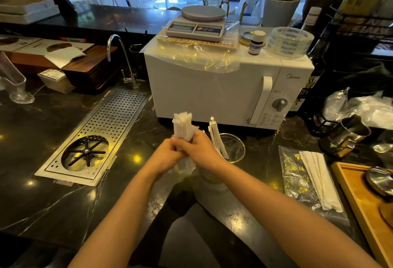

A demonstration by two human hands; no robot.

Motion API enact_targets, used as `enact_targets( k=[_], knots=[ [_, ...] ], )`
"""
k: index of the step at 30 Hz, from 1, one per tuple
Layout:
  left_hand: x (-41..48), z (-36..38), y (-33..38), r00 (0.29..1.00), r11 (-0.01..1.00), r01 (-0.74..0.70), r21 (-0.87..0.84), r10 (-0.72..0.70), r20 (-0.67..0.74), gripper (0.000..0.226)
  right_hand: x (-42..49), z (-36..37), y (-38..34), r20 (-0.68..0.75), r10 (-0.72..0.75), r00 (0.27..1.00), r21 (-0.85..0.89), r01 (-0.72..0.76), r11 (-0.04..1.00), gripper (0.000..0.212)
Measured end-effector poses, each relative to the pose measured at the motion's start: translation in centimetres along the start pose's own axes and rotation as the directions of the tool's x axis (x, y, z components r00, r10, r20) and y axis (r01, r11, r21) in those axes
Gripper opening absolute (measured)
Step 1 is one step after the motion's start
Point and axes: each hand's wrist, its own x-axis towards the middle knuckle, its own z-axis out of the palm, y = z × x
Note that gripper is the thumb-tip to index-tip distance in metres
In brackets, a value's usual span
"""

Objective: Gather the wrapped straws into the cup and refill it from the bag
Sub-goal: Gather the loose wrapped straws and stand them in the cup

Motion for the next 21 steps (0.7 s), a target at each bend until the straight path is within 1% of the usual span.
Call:
enact_targets(
  k=[2, 5, 9, 13, 17, 21],
  knots=[
    [0.1, 0.2, 1.8, 0.998, 0.997, -0.054, -0.06, 0.055, 0.01, 0.034, 0.0, -1.5, -1.7, -0.021, -0.054, 0.998, -0.014, 0.054, 0.998, 0.026],
    [0.6, 1.0, 4.3, 0.992, 0.983, -0.118, -0.14, 0.124, 0.034, 0.026, 0.0, -4.1, -3.8, -0.072, -0.122, 0.99, -0.013, 0.122, 0.993, 0.02],
    [2.1, 2.9, 6.5, 0.978, 0.971, -0.173, -0.166, 0.189, 0.084, 0.022, -0.3, -7.5, -4.8, -0.142, -0.166, 0.976, -0.019, 0.165, 0.986, 0.03],
    [3.6, 5.2, 6.4, 0.976, 0.972, -0.178, -0.152, 0.193, 0.096, 0.02, -0.7, -9.6, -3.5, -0.178, -0.131, 0.975, -0.002, 0.133, 0.991, 0.031],
    [4.7, 7.2, 5.2, 0.987, 0.98, -0.124, -0.158, 0.138, 0.082, 0.032, -0.8, -10.8, -1.4, -0.173, -0.056, 0.983, 0.019, 0.06, 0.998, 0.032],
    [5.5, 8.5, 4.1, 0.99, 0.982, -0.107, -0.155, 0.12, 0.077, 0.034, -0.5, -11.3, 0.3, -0.177, 0.004, 0.984, 0.012, -0.002, 1.0, 0.034]
  ],
)
